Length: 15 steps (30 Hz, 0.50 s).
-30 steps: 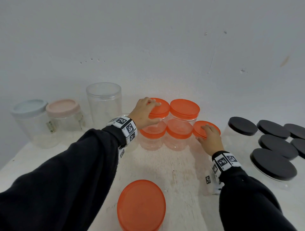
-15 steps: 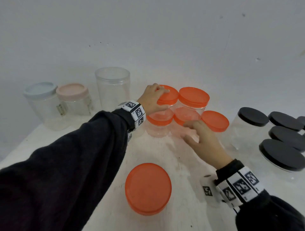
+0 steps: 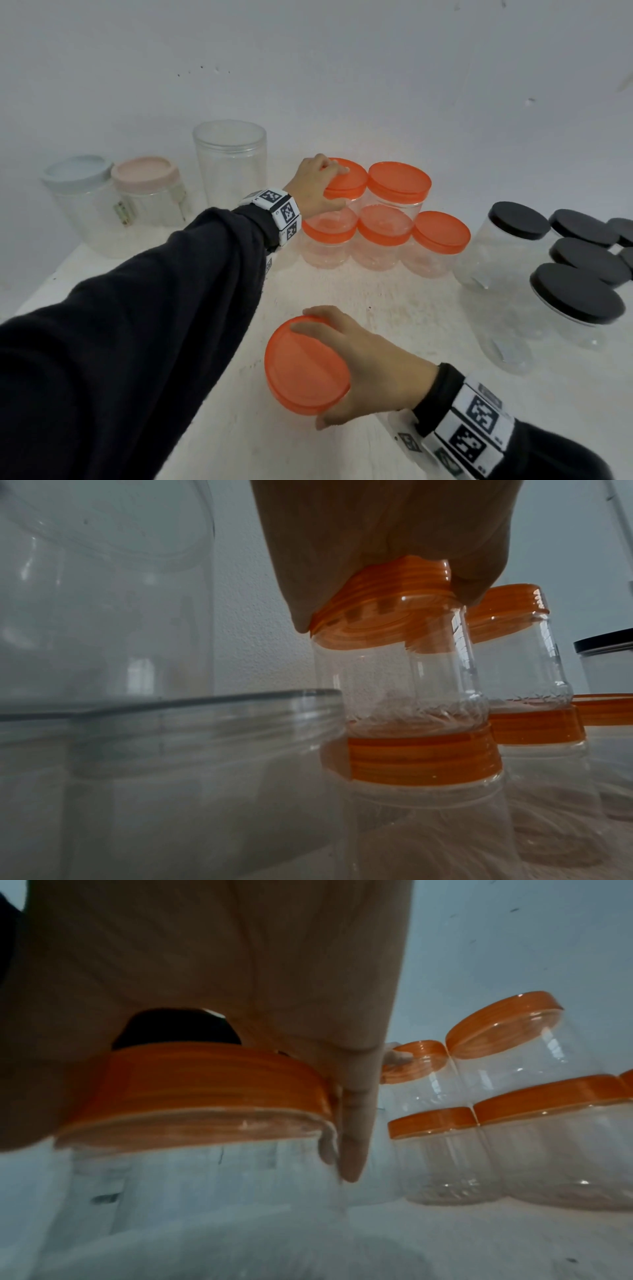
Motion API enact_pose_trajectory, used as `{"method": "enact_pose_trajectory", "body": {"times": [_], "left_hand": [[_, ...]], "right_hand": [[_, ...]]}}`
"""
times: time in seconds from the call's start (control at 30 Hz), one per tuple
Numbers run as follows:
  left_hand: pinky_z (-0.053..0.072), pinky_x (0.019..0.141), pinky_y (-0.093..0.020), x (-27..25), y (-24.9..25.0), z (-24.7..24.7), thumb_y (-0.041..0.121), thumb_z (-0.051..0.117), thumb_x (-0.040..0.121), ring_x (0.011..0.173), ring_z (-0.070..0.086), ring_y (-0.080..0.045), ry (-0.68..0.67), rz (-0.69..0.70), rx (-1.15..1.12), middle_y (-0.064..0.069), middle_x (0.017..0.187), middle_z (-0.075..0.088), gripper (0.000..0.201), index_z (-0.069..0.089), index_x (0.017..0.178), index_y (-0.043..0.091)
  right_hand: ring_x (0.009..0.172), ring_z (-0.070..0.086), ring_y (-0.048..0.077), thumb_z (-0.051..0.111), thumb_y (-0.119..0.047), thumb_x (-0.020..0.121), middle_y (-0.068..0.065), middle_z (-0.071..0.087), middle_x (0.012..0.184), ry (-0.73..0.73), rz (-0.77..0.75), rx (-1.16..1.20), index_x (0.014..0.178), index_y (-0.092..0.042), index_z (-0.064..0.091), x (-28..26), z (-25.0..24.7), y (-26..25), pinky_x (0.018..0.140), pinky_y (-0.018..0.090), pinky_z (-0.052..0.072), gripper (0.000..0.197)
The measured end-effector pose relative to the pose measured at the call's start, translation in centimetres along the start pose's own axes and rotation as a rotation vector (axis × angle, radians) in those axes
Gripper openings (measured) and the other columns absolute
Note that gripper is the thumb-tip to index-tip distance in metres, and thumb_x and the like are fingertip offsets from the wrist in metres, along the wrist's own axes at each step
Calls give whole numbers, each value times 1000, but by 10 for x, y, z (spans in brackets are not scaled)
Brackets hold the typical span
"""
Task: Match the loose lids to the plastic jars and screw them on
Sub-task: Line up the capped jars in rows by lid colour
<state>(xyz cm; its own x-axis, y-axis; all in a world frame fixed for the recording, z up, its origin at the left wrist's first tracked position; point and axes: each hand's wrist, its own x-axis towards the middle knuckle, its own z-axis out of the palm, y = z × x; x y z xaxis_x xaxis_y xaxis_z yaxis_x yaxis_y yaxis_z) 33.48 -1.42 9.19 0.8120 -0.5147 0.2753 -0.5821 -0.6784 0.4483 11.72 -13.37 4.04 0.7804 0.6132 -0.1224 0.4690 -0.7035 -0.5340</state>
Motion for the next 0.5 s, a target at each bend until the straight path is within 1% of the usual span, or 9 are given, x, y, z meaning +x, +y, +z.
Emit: {"method": "enact_pose_trajectory", "body": {"times": [0.07, 0.13, 0.17, 0.23, 0.3, 0.37, 0.43, 0.5], "left_hand": [[21, 103, -26, -1, -1, 2, 45, 57, 76, 126, 27, -27, 2, 4, 1, -11, 129, 38, 68, 43, 136, 16], [20, 103, -26, -2, -1, 4, 45, 57, 76, 127, 27, -27, 1, 6, 1, -11, 129, 38, 69, 42, 136, 16], [20, 103, -26, -2, -2, 4, 45, 56, 75, 127, 27, -26, 3, 8, -2, -11, 130, 38, 70, 42, 137, 16], [20, 104, -27, -1, -3, 4, 43, 59, 77, 128, 26, -26, 8, 14, -13, -10, 130, 37, 68, 42, 137, 16], [20, 106, -28, -1, -4, 3, 34, 65, 84, 128, 25, -25, 18, 16, -28, -9, 131, 36, 61, 41, 137, 17], [20, 106, -29, -1, -5, 2, 32, 65, 85, 128, 25, -24, 32, 20, -35, -9, 131, 36, 60, 41, 138, 18], [19, 106, -28, 0, -5, 2, 34, 64, 85, 128, 25, -24, 37, 24, -31, -8, 132, 36, 61, 40, 138, 18], [19, 106, -27, 0, -4, 3, 34, 64, 85, 129, 24, -24, 30, 27, -25, -8, 133, 36, 61, 39, 138, 18]], "right_hand": [[126, 28, 10, 84, -42, 59, -14, 16, 140, 51, 26, -28, 140, -38, 21, -2, -5, 3, 97, 38, 45, 103], [122, 30, 9, 83, -45, 54, -14, 19, 135, 135, 82, -69, 138, -39, 24, -7, -19, 9, 93, 36, 47, 103], [121, 31, 9, 81, -47, 52, -14, 20, 134, 206, 128, -90, 138, -38, 25, -10, -30, 14, 93, 36, 46, 103], [122, 32, 11, 81, -47, 48, -9, 23, 134, 429, 241, -123, 139, -32, 30, -16, -56, 24, 98, 34, 42, 105], [126, 30, 18, 85, -37, 51, -1, 25, 137, 687, 361, -131, 139, -25, 33, -21, -84, 35, 101, 33, 36, 103], [126, 29, 26, 84, -28, 56, 6, 25, 138, 888, 458, -118, 139, -20, 34, -21, -105, 49, 99, 35, 32, 97], [124, 28, 33, 84, -28, 59, 10, 25, 137, 1000, 525, -97, 138, -18, 34, -18, -116, 67, 97, 39, 32, 93], [121, 28, 35, 84, -33, 60, 12, 26, 136, 1053, 572, -91, 137, -17, 35, -12, -119, 86, 96, 41, 32, 92]]}}
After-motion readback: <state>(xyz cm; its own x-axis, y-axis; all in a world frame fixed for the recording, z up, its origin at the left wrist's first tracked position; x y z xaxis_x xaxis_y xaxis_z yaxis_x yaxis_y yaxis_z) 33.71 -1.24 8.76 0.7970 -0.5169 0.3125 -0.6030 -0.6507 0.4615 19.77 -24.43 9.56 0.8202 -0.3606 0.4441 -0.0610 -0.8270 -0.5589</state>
